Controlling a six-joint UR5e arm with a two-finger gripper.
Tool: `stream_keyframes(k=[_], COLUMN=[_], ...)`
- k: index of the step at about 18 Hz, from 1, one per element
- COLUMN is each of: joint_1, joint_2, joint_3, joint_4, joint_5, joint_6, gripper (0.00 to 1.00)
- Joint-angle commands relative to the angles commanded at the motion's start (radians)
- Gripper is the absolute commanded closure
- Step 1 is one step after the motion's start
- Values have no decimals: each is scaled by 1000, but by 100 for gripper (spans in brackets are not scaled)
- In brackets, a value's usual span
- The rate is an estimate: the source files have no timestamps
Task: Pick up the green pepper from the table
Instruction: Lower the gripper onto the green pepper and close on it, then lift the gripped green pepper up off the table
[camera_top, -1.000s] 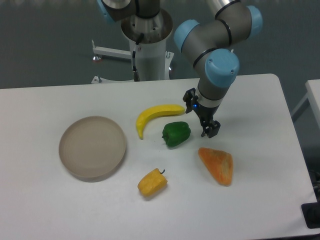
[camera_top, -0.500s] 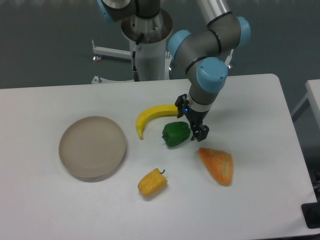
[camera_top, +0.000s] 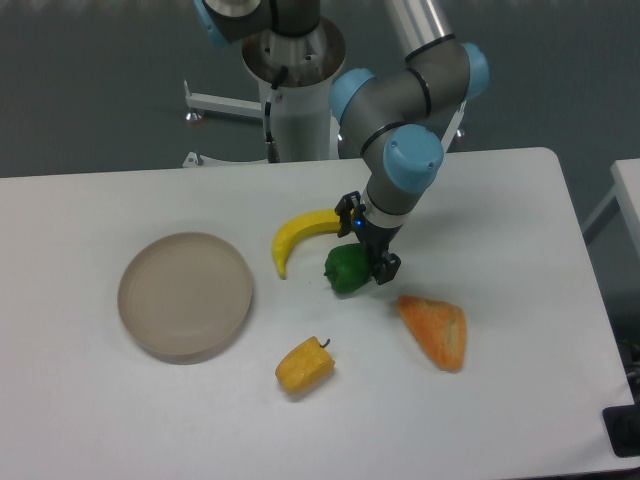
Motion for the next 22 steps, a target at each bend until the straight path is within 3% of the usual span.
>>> stream_keyframes(k=[1,2,3,4,6,12,19,22], joint_1=[0,-5,-6,-6,-5,8,24,34], joint_2=[-5,-12,-15,-14,-8,47,6,-8], joint_3=[0,2,3,6,12,46,331,400], joint_4=[8,17,25,32,32,-21,-309,-373], joint_5=[0,0,2,2,2,73,104,110], joint_6=[0,-2,-2,-2,-15,-28,-29,-31], gripper=[0,9,22,47,66,67,67,67])
